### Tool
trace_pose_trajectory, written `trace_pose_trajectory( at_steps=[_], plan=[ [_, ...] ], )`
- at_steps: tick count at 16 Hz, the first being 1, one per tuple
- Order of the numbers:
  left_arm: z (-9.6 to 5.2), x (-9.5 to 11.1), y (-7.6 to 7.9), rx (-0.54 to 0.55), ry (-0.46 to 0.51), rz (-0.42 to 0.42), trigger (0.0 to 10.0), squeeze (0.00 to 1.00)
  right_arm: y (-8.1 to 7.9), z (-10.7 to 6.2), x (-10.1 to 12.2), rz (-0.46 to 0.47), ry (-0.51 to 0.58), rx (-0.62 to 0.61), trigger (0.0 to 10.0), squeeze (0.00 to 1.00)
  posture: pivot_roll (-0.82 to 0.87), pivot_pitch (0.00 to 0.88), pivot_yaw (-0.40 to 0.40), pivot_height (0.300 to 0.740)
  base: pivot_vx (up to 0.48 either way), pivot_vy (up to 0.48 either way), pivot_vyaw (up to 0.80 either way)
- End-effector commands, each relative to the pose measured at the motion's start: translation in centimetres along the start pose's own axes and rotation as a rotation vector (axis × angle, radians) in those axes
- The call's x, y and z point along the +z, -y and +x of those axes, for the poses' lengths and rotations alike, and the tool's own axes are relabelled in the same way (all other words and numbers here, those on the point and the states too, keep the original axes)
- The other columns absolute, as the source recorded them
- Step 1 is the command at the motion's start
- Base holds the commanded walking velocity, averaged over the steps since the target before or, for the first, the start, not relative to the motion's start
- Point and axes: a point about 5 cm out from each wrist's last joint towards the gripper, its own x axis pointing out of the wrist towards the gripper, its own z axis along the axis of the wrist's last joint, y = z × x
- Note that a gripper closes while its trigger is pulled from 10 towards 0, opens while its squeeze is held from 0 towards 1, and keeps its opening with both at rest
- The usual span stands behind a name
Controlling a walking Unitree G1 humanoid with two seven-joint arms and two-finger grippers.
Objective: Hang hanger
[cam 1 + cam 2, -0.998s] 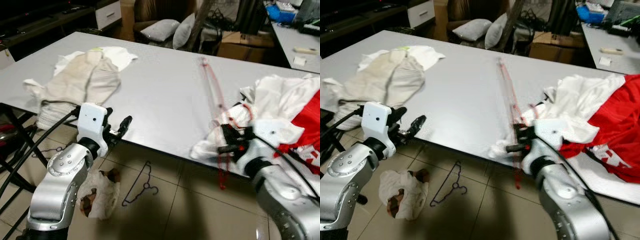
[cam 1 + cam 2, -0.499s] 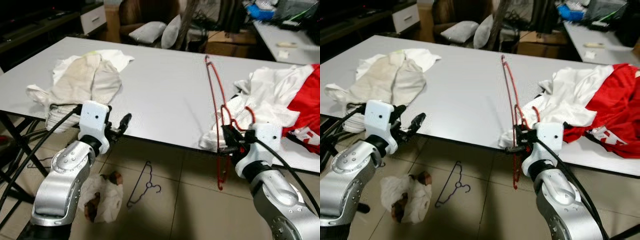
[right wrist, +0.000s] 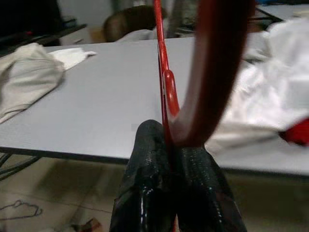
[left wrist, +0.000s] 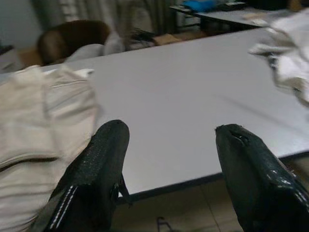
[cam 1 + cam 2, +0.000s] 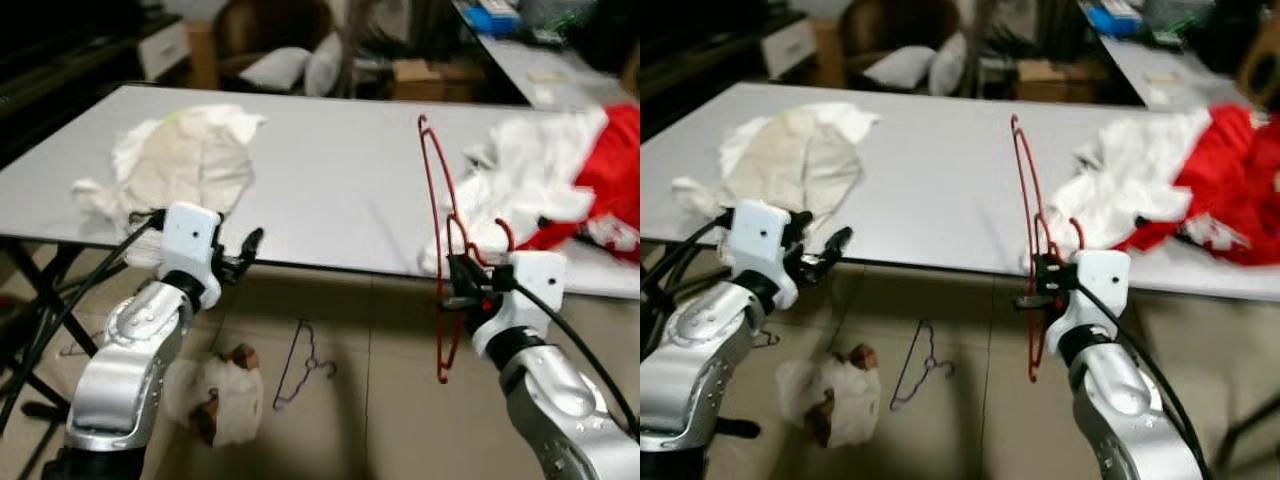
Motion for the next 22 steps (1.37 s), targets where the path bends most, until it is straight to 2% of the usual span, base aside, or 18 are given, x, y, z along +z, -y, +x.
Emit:
trace_pose_trajectory(
  at_steps=[1, 14, 22],
  plan=[
    [0.0, 0.02, -0.1, 0.007, -0.003, 0.007, 10.0, 0.0, 0.02, 0.03, 0.12, 0.001, 0.01, -0.001, 10.0, 0.0, -0.07, 0.0, 0.04, 0.74, 0.0, 0.341, -0.8],
    [0.21, -0.06, -0.23, 0.016, -0.003, 0.019, 10.0, 0.0, -0.05, 0.41, 0.1, 0.001, 0.013, 0.011, 10.0, 0.0, -0.06, 0.0, 0.035, 0.74, 0.0, 0.343, -0.78],
    [0.26, -0.15, -0.13, 0.022, 0.0, 0.011, 10.0, 0.0, -0.12, 0.62, 0.04, -0.056, 0.001, 0.041, 10.0, 0.0, -0.07, 0.0, 0.022, 0.74, 0.0, 0.344, 0.0]
  ],
)
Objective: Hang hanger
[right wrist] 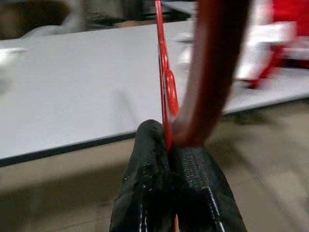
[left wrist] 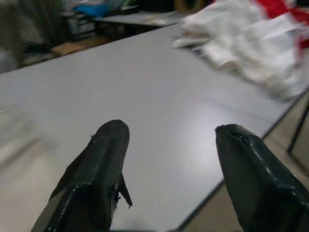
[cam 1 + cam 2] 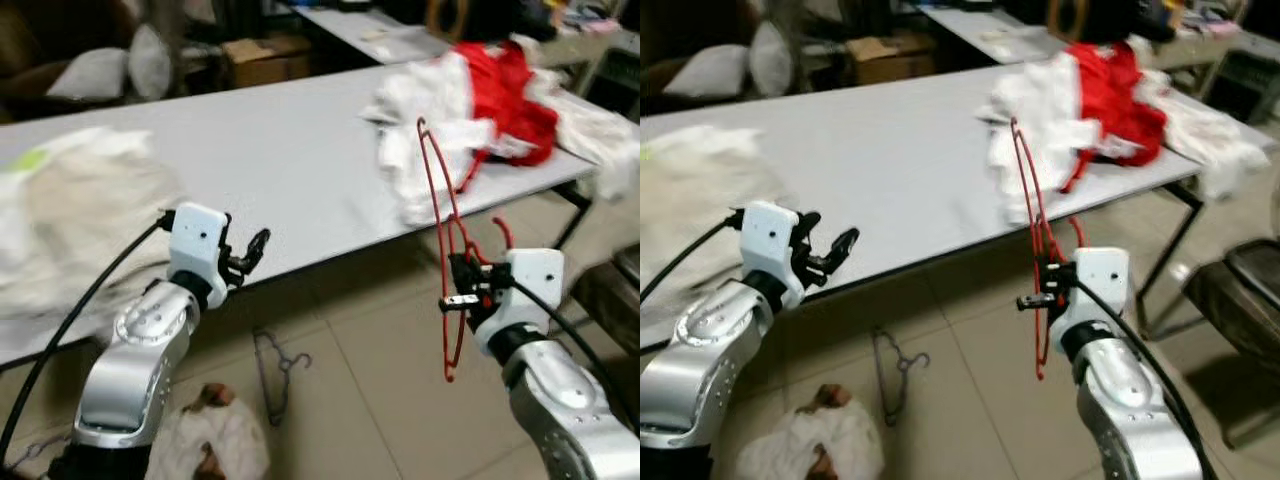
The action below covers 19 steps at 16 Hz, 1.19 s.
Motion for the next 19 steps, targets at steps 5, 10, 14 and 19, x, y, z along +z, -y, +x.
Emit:
trace_pose_trajectory(
  at_steps=[5, 10, 14, 19],
  plan=[
    [-0.1, 0.3, 0.1, 0.019, 0.04, -0.009, 10.0, 0.0, 0.1, 0.4, 0.2, -0.038, 0.005, 0.026, 10.0, 0.0, -0.07, 0.0, 0.006, 0.74, 0.0, 0.207, 0.0],
    [0.0, -0.7, -0.8, 0.116, -0.001, 0.002, 10.0, 0.0, -0.1, 0.3, -0.4, -0.085, -0.025, 0.166, 10.0, 0.0, -0.07, 0.0, 0.009, 0.74, 0.0, 0.0, 0.0],
    [-0.5, -1.0, -1.5, 0.165, 0.004, -0.032, 10.0, 0.0, 0.3, 0.3, -0.6, -0.13, -0.023, 0.163, 10.0, 0.0, -0.06, 0.0, 0.006, 0.74, 0.063, 0.0, 0.6],
    [-1.9, -1.4, -1.5, 0.005, 0.004, 0.016, 10.0, 1.0, 2.1, -1.2, -1.2, -0.172, -0.077, 0.273, 10.0, 0.0, -0.07, 0.0, 0.001, 0.74, 0.0, 0.0, 0.0]
  ],
)
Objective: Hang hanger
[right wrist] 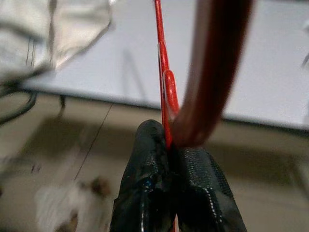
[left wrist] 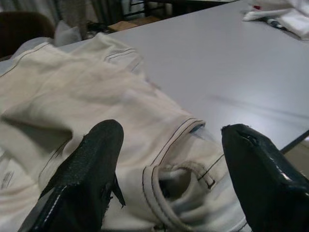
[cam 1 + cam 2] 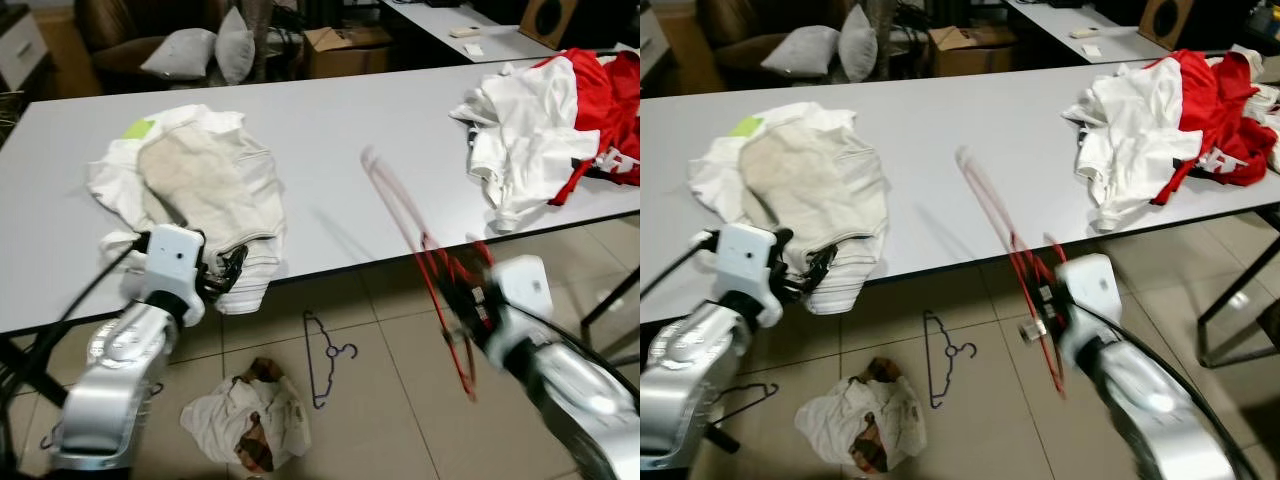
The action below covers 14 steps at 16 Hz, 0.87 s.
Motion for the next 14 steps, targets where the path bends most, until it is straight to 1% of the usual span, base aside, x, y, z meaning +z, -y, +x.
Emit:
trace_pose_trajectory(
  at_steps=[1, 2, 3, 4, 5, 6, 7, 9, 10, 11, 12, 13, 14],
  plan=[
    [-0.3, 0.0, 0.0, -0.028, -0.003, 0.006, 10.0, 1.0, -0.2, -0.4, 0.7, -0.014, 0.038, 0.063, 10.0, 0.0, -0.07, 0.0, 0.001, 0.74, 0.0, 0.0, 0.0],
    [-0.5, -0.4, -0.1, -0.057, -0.043, -0.008, 10.0, 1.0, -0.3, -0.9, 0.6, -0.031, 0.028, 0.12, 10.0, 0.0, -0.07, 0.0, 0.001, 0.74, 0.0, 0.0, 0.0],
    [-0.6, -1.1, -0.1, -0.061, -0.094, -0.029, 10.0, 1.0, -0.3, -1.1, 0.5, -0.04, 0.017, 0.155, 10.0, 0.0, -0.07, 0.0, 0.001, 0.74, 0.0, 0.0, 0.0],
    [-0.6, -1.8, -0.3, -0.033, -0.131, -0.024, 10.0, 1.0, -0.2, -1.3, 0.5, -0.043, 0.01, 0.17, 10.0, 0.0, -0.08, 0.0, -0.001, 0.74, 0.0, 0.0, 0.0],
    [-0.6, -2.3, -1.0, 0.058, -0.158, -0.001, 10.0, 1.0, -0.2, -1.4, 0.5, -0.046, 0.005, 0.183, 10.0, 0.0, -0.08, 0.0, -0.004, 0.74, 0.0, 0.0, 0.0],
    [-0.5, -2.5, -1.5, 0.136, -0.16, -0.002, 10.0, 1.0, -0.2, -1.6, 0.5, -0.044, 0.003, 0.204, 10.0, 0.0, -0.08, 0.0, -0.005, 0.74, 0.0, 0.0, 0.0],
    [-0.4, -2.6, -1.5, 0.156, -0.158, -0.008, 10.0, 1.0, -0.4, -1.7, 0.5, -0.043, 0.001, 0.222, 10.0, 0.0, -0.08, 0.0, -0.007, 0.74, 0.0, 0.0, 0.0],
    [-0.4, -3.2, -1.1, 0.162, -0.204, -0.011, 10.0, 1.0, -0.6, -1.9, 0.5, -0.051, -0.005, 0.261, 10.0, 0.0, -0.09, 0.0, -0.011, 0.74, 0.0, 0.0, 0.0],
    [-0.3, -3.7, -0.9, 0.182, -0.226, -0.08, 10.0, 1.0, -0.6, -2.0, 0.4, -0.054, -0.012, 0.274, 10.0, 0.0, -0.09, 0.0, -0.017, 0.74, 0.0, 0.0, 0.0],
    [0.0, -3.8, -0.5, 0.184, -0.213, -0.168, 10.0, 0.87, -0.5, -2.1, 0.3, -0.056, -0.014, 0.277, 10.0, 0.0, -0.09, 0.0, -0.023, 0.74, 0.0, 0.0, 0.0],
    [0.2, -3.7, -0.1, 0.173, -0.194, -0.223, 10.0, 0.62, -0.4, -2.1, 0.3, -0.056, -0.014, 0.278, 10.0, 0.0, -0.08, 0.0, -0.024, 0.74, 0.0, 0.0, 0.0],
    [0.5, -3.9, 0.2, 0.165, -0.193, -0.289, 3.7, 0.16, -0.3, -2.0, 0.3, -0.057, -0.014, 0.282, 10.0, 0.0, -0.08, 0.0, -0.026, 0.74, 0.0, 0.0, 0.0],
    [0.5, -4.0, 0.3, 0.16, -0.197, -0.304, 0.7, 0.0, -0.3, -2.0, 0.3, -0.059, -0.015, 0.283, 10.0, 0.0, -0.09, 0.0, -0.026, 0.74, 0.0, 0.0, 0.0]
  ],
)
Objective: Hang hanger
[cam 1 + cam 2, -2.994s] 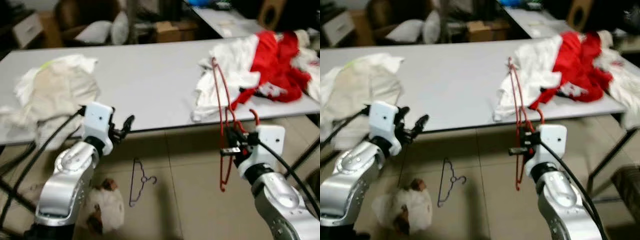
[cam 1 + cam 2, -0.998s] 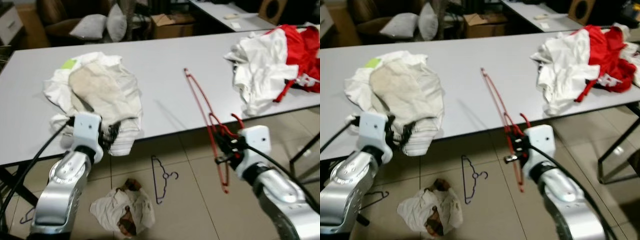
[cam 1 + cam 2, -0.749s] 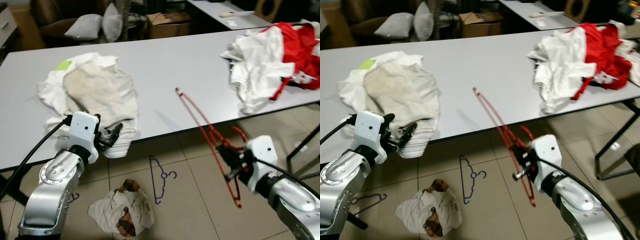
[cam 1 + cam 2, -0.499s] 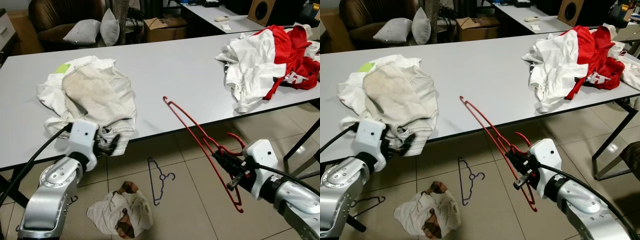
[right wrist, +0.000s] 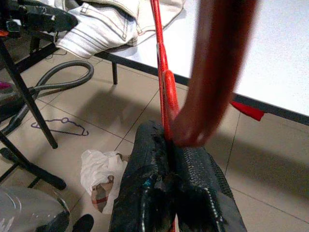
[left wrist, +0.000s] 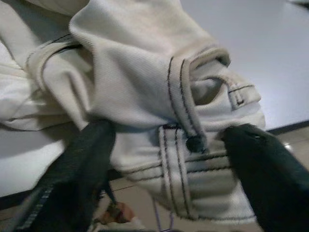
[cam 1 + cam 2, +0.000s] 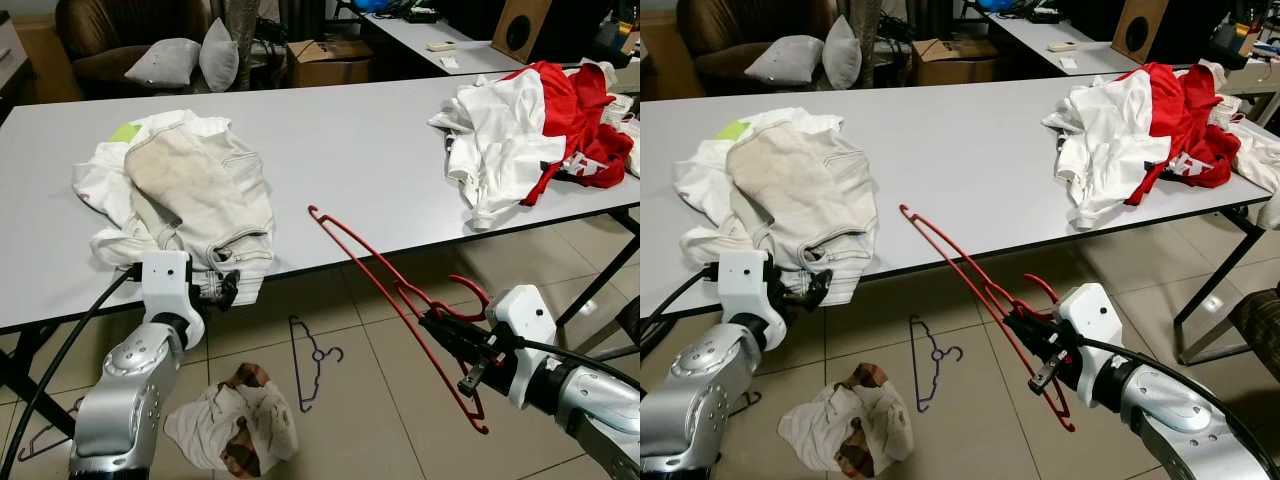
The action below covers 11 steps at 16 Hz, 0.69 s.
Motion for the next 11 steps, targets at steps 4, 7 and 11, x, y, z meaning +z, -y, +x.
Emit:
trace_pose_trajectory(
  at_steps=[4, 7, 11],
  plan=[
    [0.5, 0.1, 0.0, 0.002, 0.004, -0.075, 0.0, 0.0, 0.2, -0.8, 0.2, -0.03, -0.004, 0.024, 10.0, 0.0, -0.1, 0.0, -0.021, 0.74, 0.0, 0.0, 0.0],
    [0.6, 0.9, 0.5, -0.046, 0.046, -0.1, 0.0, 0.0, 0.3, -1.2, 0.3, -0.029, -0.001, 0.036, 10.0, 0.0, -0.1, 0.0, -0.024, 0.74, 0.0, 0.0, 0.0],
    [0.6, 1.2, 0.9, -0.079, 0.056, -0.122, 0.0, 0.0, 0.1, -1.2, 0.3, -0.032, 0.0, 0.061, 10.0, 0.0, -0.1, 0.0, -0.029, 0.74, 0.0, 0.0, 0.0]
  ],
)
